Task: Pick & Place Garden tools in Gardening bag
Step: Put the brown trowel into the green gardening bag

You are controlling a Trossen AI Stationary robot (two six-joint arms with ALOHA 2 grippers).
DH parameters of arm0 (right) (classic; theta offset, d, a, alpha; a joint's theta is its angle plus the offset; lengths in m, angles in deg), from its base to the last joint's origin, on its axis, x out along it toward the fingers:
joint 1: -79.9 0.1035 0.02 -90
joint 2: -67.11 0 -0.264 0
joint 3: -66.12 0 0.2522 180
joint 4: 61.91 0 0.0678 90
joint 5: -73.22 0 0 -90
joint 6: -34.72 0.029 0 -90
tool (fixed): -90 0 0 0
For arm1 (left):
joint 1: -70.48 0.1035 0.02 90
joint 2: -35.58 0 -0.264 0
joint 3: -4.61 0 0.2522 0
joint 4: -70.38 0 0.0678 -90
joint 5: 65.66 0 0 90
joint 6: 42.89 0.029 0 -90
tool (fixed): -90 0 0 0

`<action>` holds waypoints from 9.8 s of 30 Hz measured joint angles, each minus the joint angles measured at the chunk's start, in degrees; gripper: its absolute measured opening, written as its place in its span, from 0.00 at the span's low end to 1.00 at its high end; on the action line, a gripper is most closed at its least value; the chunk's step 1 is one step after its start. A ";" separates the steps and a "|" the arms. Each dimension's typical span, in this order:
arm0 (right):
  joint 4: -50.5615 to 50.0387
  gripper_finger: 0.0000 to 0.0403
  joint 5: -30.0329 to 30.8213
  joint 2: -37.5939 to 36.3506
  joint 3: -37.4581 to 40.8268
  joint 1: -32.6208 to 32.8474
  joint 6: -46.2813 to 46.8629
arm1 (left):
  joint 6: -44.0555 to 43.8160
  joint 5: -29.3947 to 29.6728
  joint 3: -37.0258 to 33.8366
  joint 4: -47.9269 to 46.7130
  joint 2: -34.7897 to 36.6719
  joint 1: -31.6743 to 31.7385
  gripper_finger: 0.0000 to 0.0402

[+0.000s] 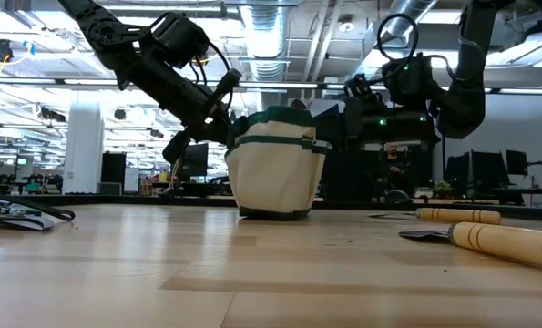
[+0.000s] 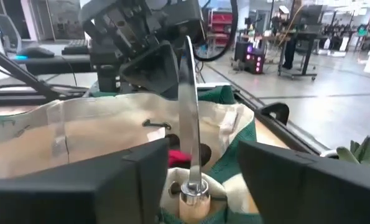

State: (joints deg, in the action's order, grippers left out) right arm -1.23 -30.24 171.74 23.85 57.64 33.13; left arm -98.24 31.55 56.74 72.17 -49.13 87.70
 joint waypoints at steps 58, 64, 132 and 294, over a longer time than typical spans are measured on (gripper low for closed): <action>-88.20 0.61 26.82 -45.38 -0.05 0.87 10.23 | 4.16 -7.96 0.00 0.14 0.00 -0.09 0.36; -88.20 0.63 25.53 -45.38 -0.07 0.87 10.23 | 7.18 -10.72 0.07 0.92 2.32 -0.15 0.49; -127.62 0.14 15.27 -29.68 -20.65 22.12 37.41 | 13.05 -7.24 0.00 -5.35 30.67 -4.94 0.57; -113.12 0.46 27.98 -31.92 -55.89 39.85 -14.51 | -17.03 -16.71 6.69 35.49 9.42 -15.02 0.11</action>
State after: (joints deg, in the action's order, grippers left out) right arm -114.35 -2.27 139.82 -32.04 97.49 18.62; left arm -115.27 14.84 63.43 107.67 -39.71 72.68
